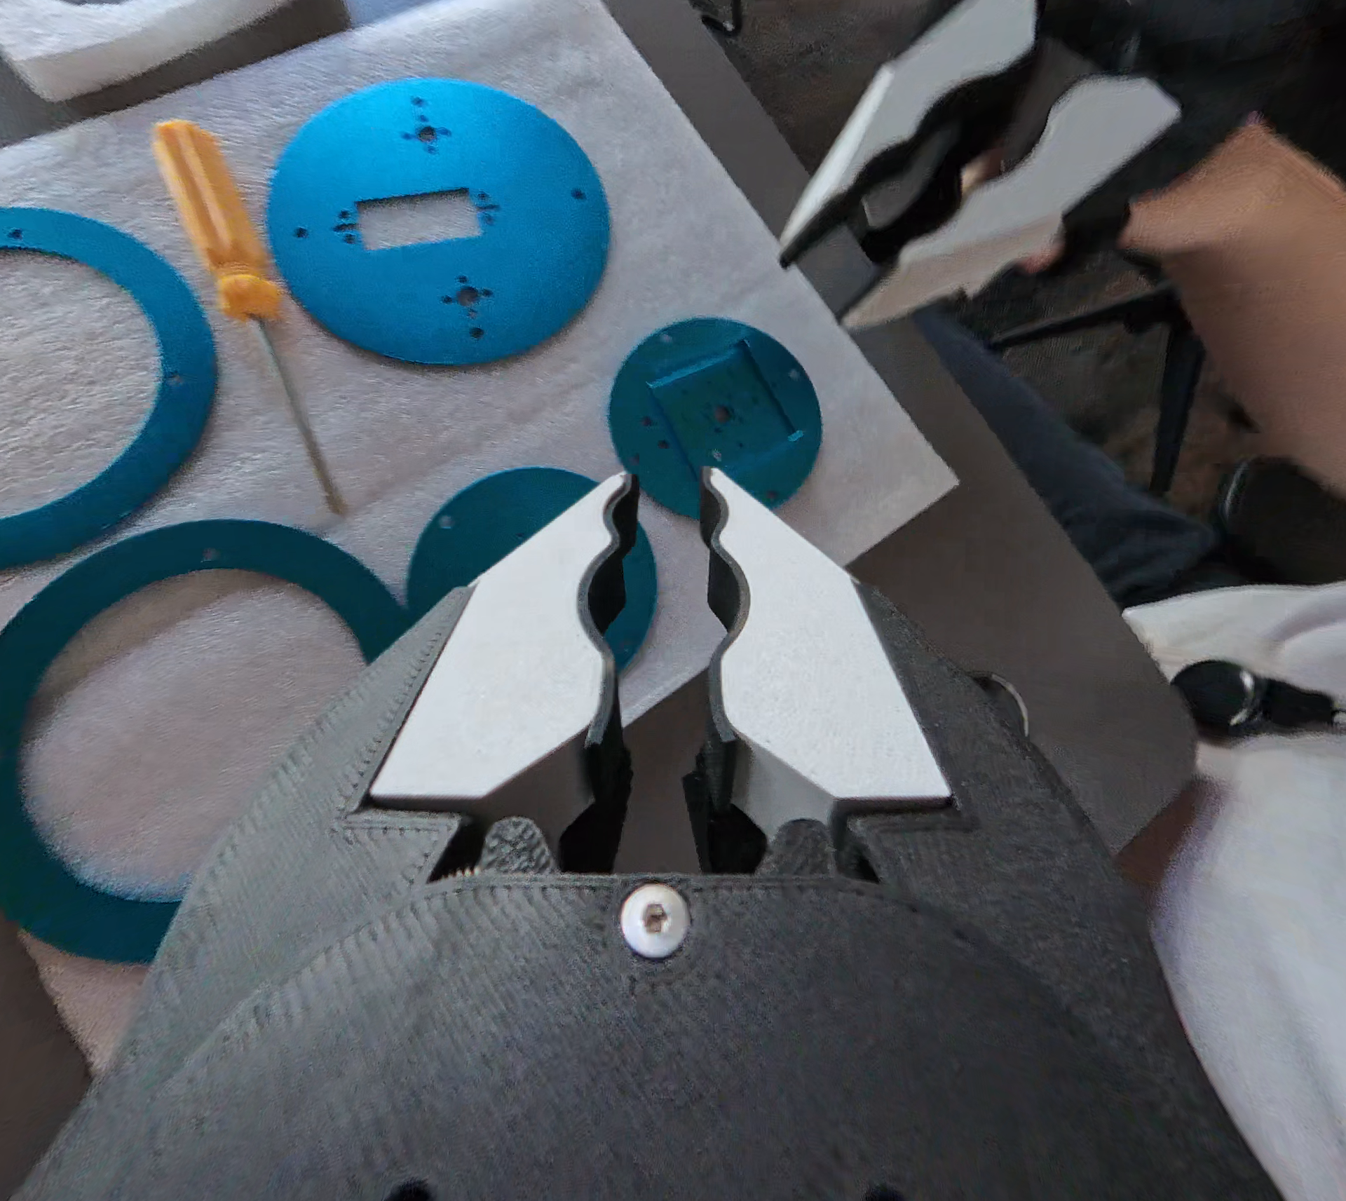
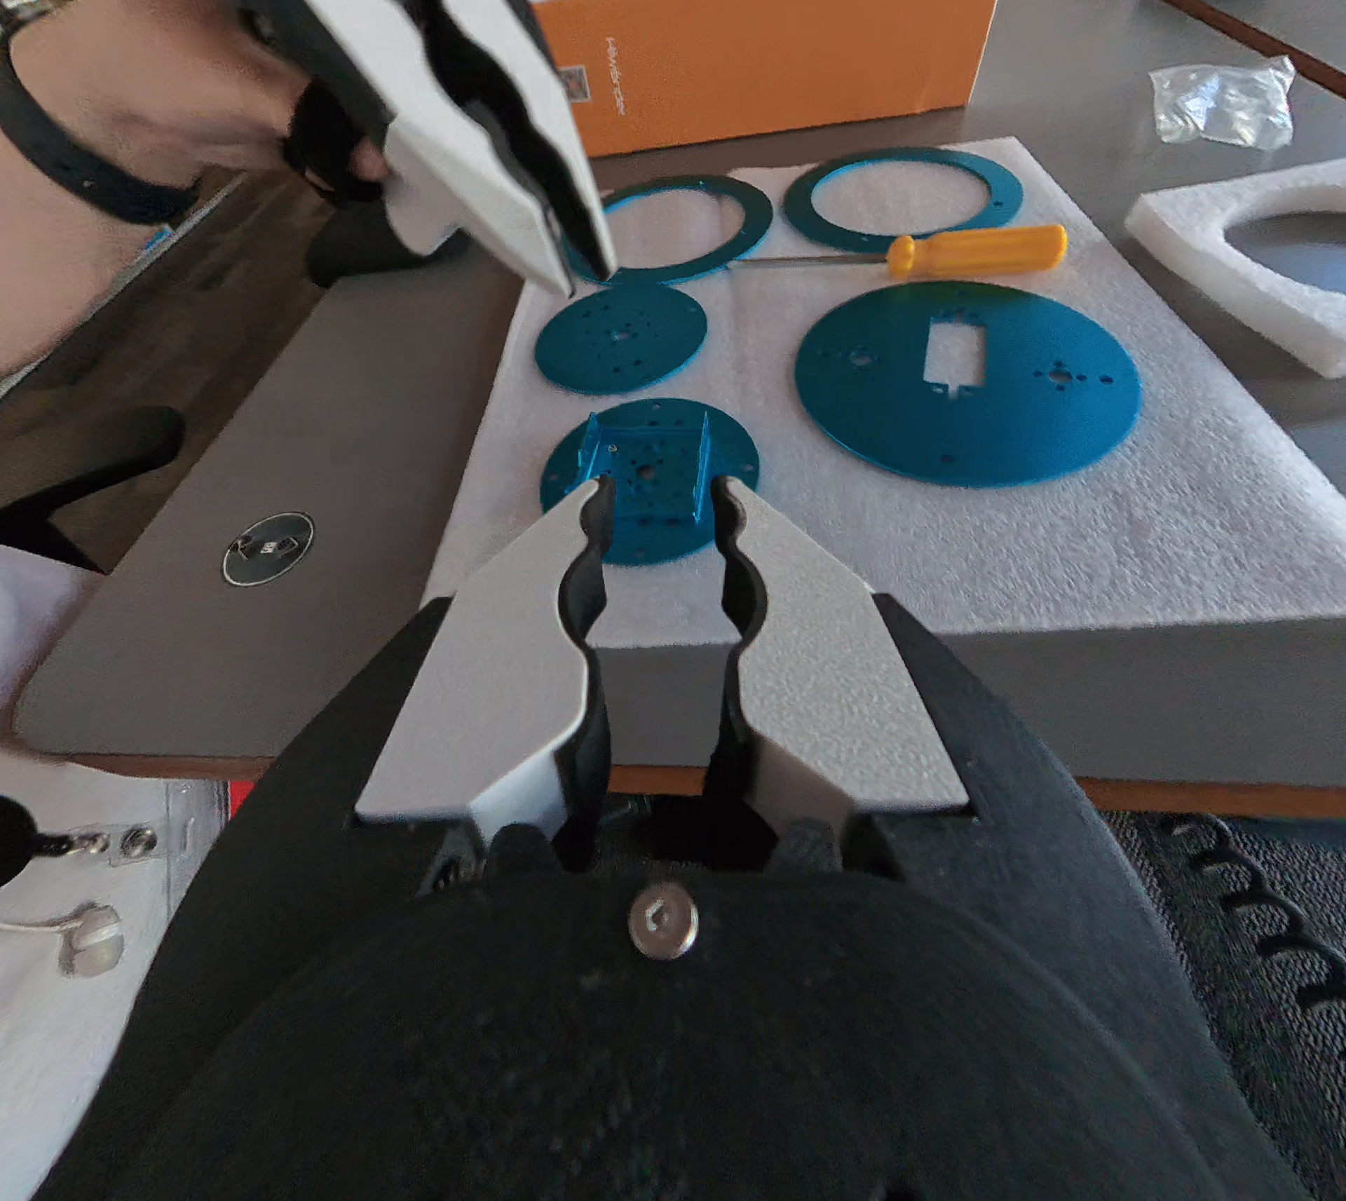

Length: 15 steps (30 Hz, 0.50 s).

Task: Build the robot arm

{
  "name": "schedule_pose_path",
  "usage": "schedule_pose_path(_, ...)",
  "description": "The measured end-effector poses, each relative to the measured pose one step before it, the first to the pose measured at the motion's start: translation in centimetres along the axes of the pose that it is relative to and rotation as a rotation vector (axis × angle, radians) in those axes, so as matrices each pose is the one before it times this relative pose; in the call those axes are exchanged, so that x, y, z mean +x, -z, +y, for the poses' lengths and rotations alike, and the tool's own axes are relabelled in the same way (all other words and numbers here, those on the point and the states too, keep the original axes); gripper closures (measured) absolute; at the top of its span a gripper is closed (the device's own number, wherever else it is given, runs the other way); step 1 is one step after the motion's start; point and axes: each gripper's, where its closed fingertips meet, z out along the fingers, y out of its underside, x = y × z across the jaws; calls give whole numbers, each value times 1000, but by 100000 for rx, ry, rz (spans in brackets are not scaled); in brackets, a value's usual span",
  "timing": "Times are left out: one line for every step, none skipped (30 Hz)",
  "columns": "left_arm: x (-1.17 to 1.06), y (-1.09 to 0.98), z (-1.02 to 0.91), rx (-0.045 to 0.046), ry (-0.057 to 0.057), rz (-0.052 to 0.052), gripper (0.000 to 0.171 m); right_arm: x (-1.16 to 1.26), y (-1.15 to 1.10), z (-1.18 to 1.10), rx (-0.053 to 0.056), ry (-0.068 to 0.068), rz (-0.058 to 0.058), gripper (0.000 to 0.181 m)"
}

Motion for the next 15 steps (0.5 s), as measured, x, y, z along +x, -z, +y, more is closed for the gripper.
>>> schedule_pose_path(583,-441,798,-1515,-5023,-45,158,155,-21,352,-1245,-1219,377,157)
schedule_pose_path(212,-369,615,-1272,-4507,-1670,158,236,-79,266,-924,-1197,774,157)
schedule_pose_path(146,-268,399,-709,-3901,-1325,158,-29,-154,210,-745,-882,-1011,158)
schedule_pose_path(114,-168,147,321,-2615,-672,158,-125,-223,122,-681,-984,-1474,157)
schedule_pose_path(79,-135,11,1046,-1356,262,156,-7,-261,26,-480,-535,-563,157)
schedule_pose_path(0,-155,49,728,-1006,576,150,-7,-293,-41,-281,301,-199,158)
schedule_pose_path(2,-179,195,108,-1071,789,146,27,-299,-44,-401,249,23,158)
schedule_pose_path(43,-168,292,-533,-730,1065,145,47,-306,-25,-548,-686,127,157)
schedule_pose_path(60,-143,231,-519,-425,881,143,-57,-285,8,-619,-471,-465,158)
schedule_pose_path(141,-98,70,250,-577,956,144,-141,-265,136,-1299,207,-969,157)
schedule_pose_path(95,-73,-45,858,-617,417,146,-36,-205,72,-1054,583,-162,159)
schedule_pose_path(15,-73,-85,810,-484,-160,148,65,-114,-88,-55,800,493,161)
schedule_pose_path(55,-61,-84,551,-731,164,149,65,-133,-4,-646,438,153,162)
schedule_pose_path(86,-40,-114,311,-1189,178,151,12,-120,63,-1141,403,-285,163)
schedule_pose_path(-17,7,-169,313,-1651,-526,152,45,-86,28,-921,731,79,164)
